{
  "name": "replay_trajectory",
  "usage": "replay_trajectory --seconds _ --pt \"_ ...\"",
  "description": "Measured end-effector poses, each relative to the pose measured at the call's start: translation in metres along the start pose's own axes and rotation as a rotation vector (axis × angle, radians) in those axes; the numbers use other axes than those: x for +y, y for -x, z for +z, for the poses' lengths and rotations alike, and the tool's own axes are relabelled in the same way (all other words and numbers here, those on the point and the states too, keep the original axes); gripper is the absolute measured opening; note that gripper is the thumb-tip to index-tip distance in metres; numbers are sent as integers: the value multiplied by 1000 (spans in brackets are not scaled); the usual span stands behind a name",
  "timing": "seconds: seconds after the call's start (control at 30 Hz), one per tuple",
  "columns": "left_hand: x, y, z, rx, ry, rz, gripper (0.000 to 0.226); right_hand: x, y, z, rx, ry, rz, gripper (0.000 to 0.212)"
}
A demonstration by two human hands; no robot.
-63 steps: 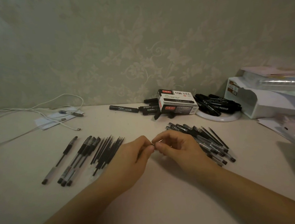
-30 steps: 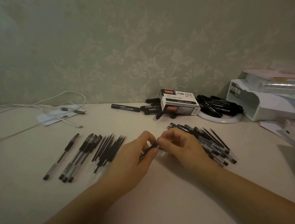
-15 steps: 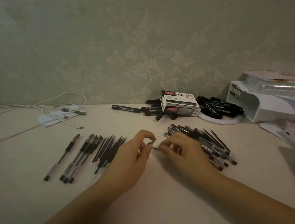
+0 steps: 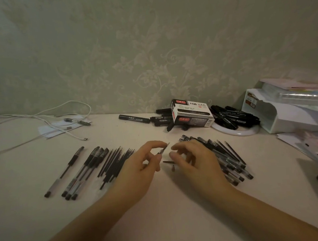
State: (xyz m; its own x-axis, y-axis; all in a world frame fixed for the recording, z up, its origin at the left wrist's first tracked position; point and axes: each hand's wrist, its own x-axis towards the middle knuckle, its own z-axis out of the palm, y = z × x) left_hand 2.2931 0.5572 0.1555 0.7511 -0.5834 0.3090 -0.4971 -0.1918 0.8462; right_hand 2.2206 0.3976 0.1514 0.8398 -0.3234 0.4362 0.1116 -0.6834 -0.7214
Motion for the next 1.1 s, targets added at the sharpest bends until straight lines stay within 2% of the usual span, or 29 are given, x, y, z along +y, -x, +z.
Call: replay_trajectory --seconds 0.07,0.17,0.27,0.4,0.47,0.6,0.67,0.7,0.83,0.9,1.1 --pt "3 0 1 -13 106 21 34 -6 -2 -2 -15 -237 89 9" --pt "5 1 3 -34 194 36 39 -13 -1 -2 -164 -547 232 12" --pt "4 2 4 -55 131 65 40 -10 1 1 -156 -727 385 12" --pt "3 4 3 -82 -12 103 42 -5 -4 -1 -144 -841 439 15" --pt "2 4 2 -90 -89 100 42 -6 -11 -6 -57 -909 467 14" --pt "1 4 0 -62 -164 49 34 -1 -30 -33 262 -958 505 11" --pt "0 3 0 -26 -183 37 31 6 -37 -52 371 -829 472 12" --pt "-1 2 -1 -7 -197 34 29 12 -40 -62 386 -686 437 10" --pt "-2 0 -1 51 -249 45 26 37 -53 -92 274 85 249 8" --pt "-1 0 -1 66 -265 46 25 50 -56 -96 221 316 215 5" --pt "-3 -1 -3 117 -305 29 21 74 -51 -87 77 516 263 8"
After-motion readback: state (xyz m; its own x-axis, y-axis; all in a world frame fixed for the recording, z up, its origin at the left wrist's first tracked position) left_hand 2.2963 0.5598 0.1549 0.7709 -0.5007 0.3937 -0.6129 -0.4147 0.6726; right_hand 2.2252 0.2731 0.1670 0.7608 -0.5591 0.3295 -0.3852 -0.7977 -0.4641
